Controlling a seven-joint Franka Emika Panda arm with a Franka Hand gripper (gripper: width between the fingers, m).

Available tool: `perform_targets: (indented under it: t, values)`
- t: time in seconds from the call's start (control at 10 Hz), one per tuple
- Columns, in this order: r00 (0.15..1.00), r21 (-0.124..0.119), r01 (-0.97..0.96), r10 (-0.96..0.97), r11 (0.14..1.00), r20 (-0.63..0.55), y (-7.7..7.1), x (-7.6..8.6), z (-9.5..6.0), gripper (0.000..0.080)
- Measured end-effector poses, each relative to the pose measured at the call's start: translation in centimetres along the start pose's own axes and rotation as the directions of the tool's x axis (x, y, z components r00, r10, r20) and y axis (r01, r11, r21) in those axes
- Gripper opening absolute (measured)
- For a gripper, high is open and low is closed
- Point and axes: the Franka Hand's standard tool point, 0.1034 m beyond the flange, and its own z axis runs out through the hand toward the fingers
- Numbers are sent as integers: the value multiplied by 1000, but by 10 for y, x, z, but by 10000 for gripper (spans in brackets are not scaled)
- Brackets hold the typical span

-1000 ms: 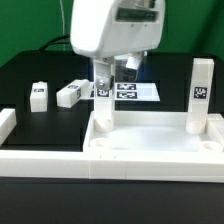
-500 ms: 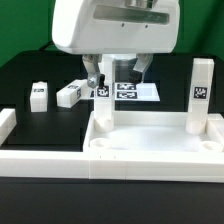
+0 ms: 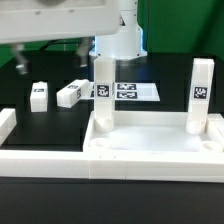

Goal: Assemble desk

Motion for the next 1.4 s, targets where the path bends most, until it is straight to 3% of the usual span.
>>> perform_targets:
  t: [0.2, 0.5, 0.6, 0.7, 0.9, 1.3, 1.4]
  values:
    - [1000, -2, -3, 3, 1000, -1, -6, 7, -1, 649]
    - [1000, 1, -11, 11, 1000, 2, -5, 4, 0, 649]
    - [991, 73, -125, 121, 990, 60, -6, -20, 2, 649]
    - [972, 123, -220, 206, 968, 112, -8, -40, 7, 649]
    - [963, 150, -247, 225, 957, 149, -27, -62, 22, 649]
    - [959, 153, -261, 237, 953, 157, -29, -63, 24, 649]
    - [913, 145, -386, 356, 911, 198, -38, -72, 32, 649]
